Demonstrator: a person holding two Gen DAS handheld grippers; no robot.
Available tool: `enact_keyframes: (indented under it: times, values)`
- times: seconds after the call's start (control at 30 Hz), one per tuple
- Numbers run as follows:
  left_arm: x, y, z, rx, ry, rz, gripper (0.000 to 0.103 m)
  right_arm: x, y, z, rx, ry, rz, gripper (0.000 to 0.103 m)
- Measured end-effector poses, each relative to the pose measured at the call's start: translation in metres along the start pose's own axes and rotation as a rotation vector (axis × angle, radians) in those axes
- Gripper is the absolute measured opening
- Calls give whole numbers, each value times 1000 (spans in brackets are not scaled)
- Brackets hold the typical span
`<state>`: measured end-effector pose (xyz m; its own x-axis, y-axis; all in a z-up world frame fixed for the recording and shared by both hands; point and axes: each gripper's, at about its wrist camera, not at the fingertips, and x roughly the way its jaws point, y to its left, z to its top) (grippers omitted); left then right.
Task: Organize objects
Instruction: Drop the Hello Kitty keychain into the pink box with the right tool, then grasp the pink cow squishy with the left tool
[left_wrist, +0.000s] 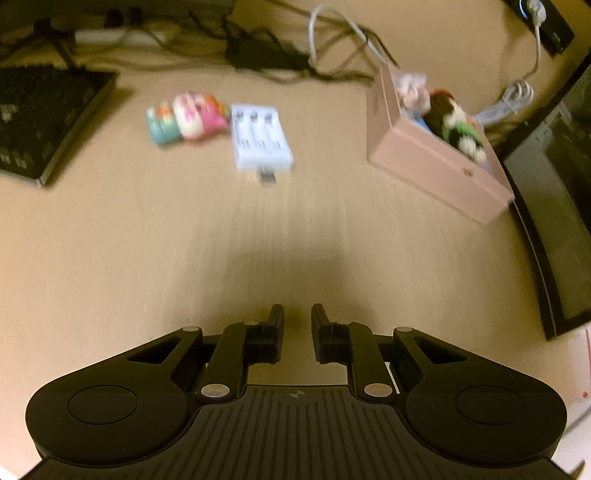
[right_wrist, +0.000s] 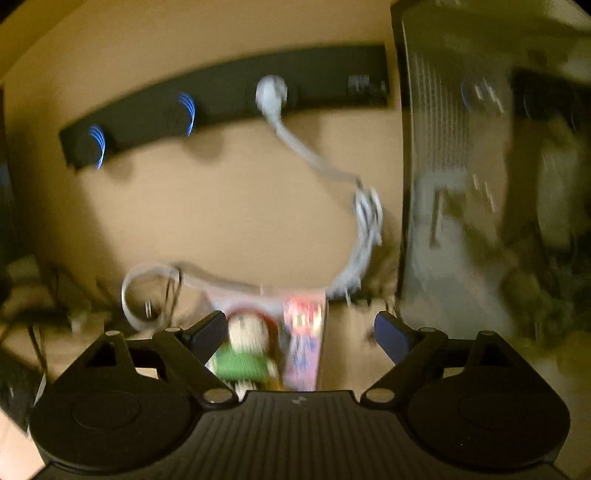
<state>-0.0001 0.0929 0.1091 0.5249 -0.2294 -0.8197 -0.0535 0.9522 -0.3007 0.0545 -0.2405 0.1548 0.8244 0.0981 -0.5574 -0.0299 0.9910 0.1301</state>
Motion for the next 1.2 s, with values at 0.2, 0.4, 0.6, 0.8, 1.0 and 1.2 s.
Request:
enact_keyframes:
  times: [0.2, 0.4, 0.6, 0.8, 1.0, 1.2]
  values:
    - [-8, 13, 29, 10, -151, 74, 17, -12, 19, -86, -95, 138, 4, 94]
    - [16, 1, 30, 150, -96, 86, 17, -7, 47, -162, -232, 260, 10, 94]
    - [34, -25, 14, 301, -114, 83, 18, 10, 48, -190, -312, 198, -77, 100]
    - [37, -52, 8, 430, -95, 105, 20, 17, 23, -196, -188, 147, -100, 103]
    - [43, -78, 6, 492, -13, 4, 41, 22, 9, -196, -117, 160, -48, 103]
    - [56, -98, -5, 514, 56, -95, 96, 23, 10, -197, -119, 158, -47, 103]
